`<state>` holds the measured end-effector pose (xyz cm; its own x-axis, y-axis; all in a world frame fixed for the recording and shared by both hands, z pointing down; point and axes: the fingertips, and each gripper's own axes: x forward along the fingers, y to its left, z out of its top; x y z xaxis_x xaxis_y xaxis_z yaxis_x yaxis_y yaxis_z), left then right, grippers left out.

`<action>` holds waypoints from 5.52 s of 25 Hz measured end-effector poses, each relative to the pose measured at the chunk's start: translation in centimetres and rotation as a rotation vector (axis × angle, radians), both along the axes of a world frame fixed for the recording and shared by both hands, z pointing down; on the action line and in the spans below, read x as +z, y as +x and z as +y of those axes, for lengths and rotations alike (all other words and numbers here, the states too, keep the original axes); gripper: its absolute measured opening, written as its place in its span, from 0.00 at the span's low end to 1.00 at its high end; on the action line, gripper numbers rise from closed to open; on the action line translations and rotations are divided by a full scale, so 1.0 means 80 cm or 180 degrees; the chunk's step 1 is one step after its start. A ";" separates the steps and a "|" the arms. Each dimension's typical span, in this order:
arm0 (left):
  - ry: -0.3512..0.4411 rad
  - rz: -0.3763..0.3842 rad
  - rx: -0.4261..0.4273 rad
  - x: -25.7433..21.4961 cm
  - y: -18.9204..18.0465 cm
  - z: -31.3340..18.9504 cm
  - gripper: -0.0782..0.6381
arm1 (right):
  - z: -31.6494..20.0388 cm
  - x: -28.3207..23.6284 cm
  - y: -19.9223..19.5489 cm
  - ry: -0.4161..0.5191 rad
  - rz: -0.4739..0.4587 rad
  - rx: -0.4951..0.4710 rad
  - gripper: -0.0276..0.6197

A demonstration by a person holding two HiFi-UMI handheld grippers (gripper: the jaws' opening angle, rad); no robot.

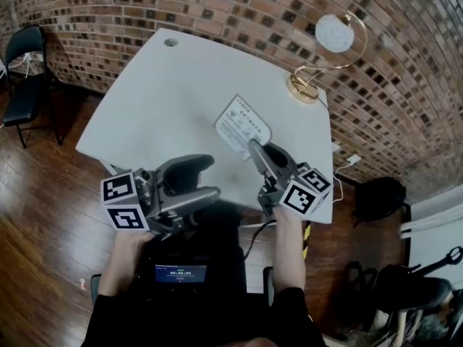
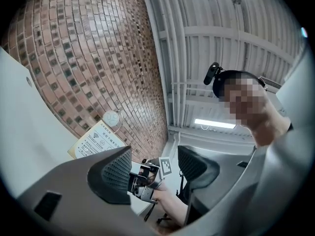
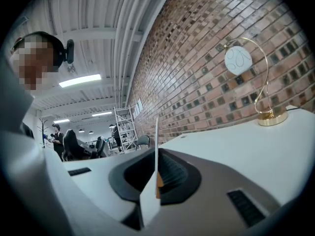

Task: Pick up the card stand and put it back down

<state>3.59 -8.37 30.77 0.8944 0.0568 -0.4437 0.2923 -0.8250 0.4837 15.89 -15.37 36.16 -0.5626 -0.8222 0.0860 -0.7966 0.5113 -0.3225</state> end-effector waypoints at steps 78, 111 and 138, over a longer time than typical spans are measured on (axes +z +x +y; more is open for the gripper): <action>-0.0145 0.0017 0.0065 0.014 0.086 -0.100 0.51 | -0.060 -0.048 0.082 0.0044 -0.0253 -0.0727 0.08; -0.0023 -0.0067 -0.0115 0.000 0.115 -0.172 0.51 | -0.143 -0.071 0.126 0.0069 -0.0174 -0.1019 0.08; -0.0095 -0.0312 -0.0035 0.019 0.144 -0.233 0.50 | -0.255 -0.055 0.179 0.0103 -0.0115 -0.1232 0.08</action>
